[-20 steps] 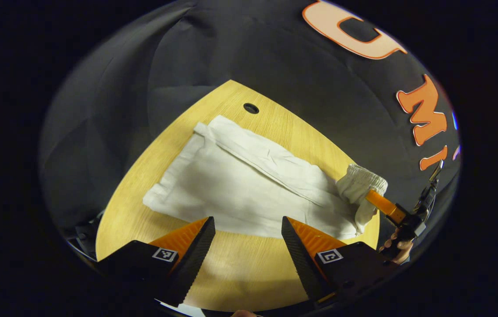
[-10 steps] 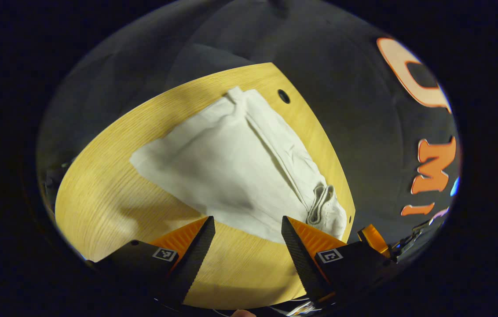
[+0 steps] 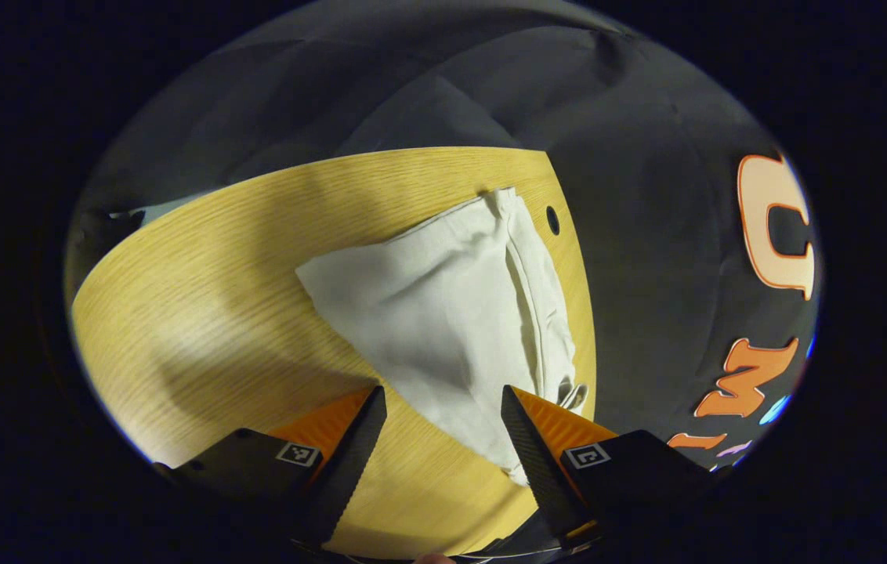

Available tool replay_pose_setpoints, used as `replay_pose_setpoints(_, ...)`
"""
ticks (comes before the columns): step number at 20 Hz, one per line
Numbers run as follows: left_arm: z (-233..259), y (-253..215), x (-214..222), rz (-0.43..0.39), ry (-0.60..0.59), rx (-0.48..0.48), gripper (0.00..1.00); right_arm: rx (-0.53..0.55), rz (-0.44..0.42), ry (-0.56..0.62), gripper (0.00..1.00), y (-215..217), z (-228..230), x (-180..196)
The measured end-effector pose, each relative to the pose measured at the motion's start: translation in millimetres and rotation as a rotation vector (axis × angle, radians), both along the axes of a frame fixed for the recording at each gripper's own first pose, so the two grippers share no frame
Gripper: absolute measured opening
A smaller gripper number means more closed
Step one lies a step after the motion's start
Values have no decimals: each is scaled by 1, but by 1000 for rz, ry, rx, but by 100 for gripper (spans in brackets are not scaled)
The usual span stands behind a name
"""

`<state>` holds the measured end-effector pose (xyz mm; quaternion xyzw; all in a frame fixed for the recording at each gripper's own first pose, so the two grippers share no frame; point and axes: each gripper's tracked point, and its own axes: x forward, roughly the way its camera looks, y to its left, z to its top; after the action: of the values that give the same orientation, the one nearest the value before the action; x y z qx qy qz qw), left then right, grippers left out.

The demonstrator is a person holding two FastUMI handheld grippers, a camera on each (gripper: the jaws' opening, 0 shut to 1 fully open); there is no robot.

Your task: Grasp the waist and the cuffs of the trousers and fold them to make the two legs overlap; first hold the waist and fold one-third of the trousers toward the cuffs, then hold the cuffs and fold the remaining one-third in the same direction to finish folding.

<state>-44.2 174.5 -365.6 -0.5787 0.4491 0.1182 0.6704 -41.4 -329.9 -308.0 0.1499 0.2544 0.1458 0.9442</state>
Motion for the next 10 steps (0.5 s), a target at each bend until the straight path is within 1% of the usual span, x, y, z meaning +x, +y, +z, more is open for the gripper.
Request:
replay_pose_setpoints(1,0,1,6,37,-23,-21,96,4,-16,-2,94,-7,1,-1)
replay_pose_setpoints(3,-3,4,21,105,-79,-52,92,5,-47,6,94,-21,-1,-3)
replay_pose_setpoints(5,-4,2,35,122,-129,-62,89,5,-68,13,94,-32,-1,-8)
replay_pose_setpoints(7,-4,0,53,128,-175,-61,89,2,-83,22,94,-41,-3,-14)
replay_pose_setpoints(10,-7,-5,75,110,-222,-48,88,3,-109,36,94,-57,-2,-24)
